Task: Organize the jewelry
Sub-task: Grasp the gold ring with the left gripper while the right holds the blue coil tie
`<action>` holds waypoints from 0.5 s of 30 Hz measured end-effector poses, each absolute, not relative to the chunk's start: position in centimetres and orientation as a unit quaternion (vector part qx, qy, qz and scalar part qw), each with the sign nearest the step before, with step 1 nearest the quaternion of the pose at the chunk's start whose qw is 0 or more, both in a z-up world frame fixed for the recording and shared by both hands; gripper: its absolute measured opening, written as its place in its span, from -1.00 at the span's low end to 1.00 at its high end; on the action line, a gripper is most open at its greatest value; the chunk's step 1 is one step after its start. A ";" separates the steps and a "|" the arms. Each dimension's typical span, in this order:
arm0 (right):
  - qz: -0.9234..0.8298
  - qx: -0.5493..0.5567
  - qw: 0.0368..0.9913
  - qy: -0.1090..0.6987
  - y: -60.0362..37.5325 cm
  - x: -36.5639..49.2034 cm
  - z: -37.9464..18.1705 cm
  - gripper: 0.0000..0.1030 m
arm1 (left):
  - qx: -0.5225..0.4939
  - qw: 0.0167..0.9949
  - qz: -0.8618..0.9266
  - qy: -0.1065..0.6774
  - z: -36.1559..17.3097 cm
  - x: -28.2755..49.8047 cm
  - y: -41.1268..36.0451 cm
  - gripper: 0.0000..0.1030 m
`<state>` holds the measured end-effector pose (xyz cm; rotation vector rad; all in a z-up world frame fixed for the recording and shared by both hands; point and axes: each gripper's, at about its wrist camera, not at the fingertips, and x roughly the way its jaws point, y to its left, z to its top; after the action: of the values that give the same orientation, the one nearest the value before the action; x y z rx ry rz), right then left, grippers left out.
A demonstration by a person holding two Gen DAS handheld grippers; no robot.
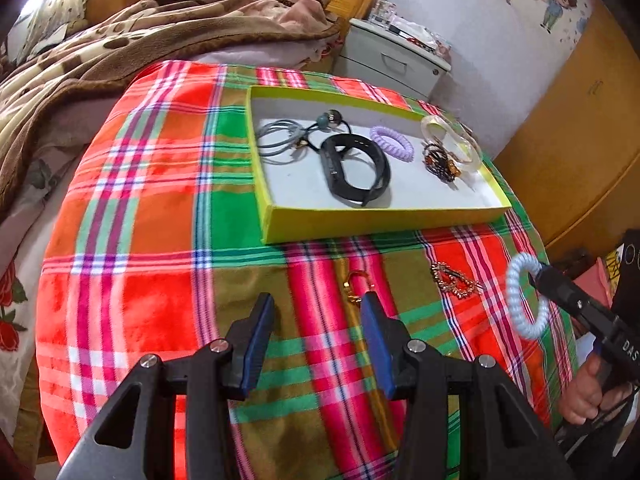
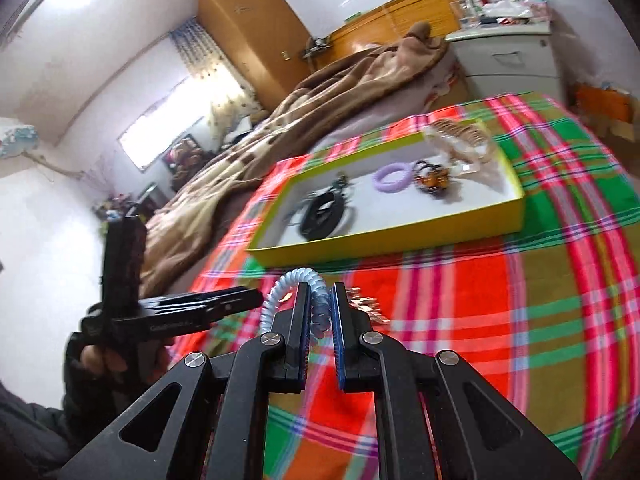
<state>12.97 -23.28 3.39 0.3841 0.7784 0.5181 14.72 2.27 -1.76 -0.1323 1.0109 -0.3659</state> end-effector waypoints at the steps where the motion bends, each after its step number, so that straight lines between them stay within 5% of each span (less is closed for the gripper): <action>1: 0.245 0.184 0.875 0.374 -23.4 13.0 3.3 -0.80 | -0.056 0.858 -0.176 0.480 -1.7 14.8 1.9 -0.09; 15: 0.239 0.182 0.877 0.375 -24.5 13.0 2.7 -0.80 | 0.063 0.869 -0.172 0.459 -2.0 15.1 -2.5 -0.09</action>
<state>13.03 -24.55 2.70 0.3788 0.7817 0.4990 15.09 -2.46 -2.05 0.1325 0.9594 -0.3600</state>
